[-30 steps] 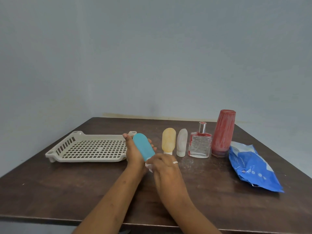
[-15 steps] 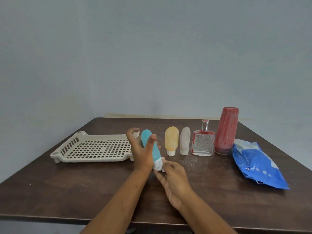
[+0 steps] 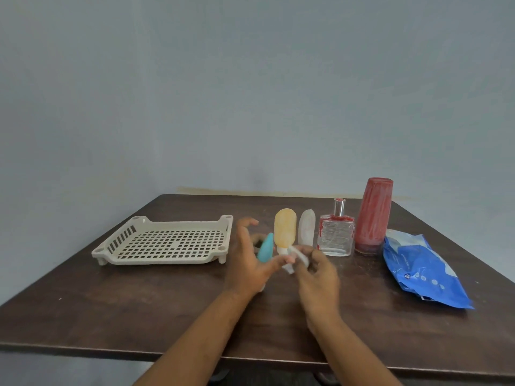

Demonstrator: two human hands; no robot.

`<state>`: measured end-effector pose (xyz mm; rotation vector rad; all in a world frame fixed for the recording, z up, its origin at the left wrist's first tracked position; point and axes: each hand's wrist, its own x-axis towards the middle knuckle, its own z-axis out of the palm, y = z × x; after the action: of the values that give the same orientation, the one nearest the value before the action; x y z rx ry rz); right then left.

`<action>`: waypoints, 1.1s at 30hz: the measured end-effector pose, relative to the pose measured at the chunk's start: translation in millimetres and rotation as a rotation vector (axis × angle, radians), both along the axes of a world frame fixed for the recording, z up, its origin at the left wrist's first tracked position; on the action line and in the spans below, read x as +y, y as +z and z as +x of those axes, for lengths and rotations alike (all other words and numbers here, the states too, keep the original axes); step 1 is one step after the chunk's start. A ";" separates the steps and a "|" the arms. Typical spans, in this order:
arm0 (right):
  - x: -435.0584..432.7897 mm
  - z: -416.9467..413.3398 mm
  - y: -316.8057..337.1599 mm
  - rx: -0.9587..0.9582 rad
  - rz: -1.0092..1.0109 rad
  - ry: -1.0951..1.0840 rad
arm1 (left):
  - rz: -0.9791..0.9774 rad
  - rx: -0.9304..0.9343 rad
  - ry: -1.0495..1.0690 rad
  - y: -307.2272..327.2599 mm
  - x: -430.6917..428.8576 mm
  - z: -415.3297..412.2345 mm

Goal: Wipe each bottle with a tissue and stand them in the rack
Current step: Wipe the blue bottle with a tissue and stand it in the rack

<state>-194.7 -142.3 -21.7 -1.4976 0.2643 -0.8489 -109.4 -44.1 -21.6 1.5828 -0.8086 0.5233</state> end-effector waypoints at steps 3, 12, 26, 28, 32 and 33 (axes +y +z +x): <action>-11.9 -5.8 14.1 -0.107 -0.008 0.042 | 0.131 0.004 0.069 -3.9 -2.3 -3.9; -23.4 -13.0 38.6 -0.187 -0.951 0.112 | 0.061 0.059 -0.025 7.8 -1.0 -26.7; -15.6 3.3 21.8 -0.003 -0.870 -0.004 | -0.188 0.249 0.019 -3.3 -12.1 -6.8; -10.3 2.9 21.0 -0.011 -0.867 -0.027 | -0.205 0.254 0.022 -2.6 -12.2 -6.5; -2.6 -4.9 18.3 0.013 -0.830 0.005 | -0.191 0.313 0.047 -0.6 -11.3 -7.2; -1.4 -7.3 15.9 0.028 -0.838 0.024 | -0.193 0.326 0.063 -0.8 -10.5 -4.8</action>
<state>-201.9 -143.7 -5.9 -2.2807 -0.1163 -0.9742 -114.1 -54.6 -22.4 1.4678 -0.4496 0.3632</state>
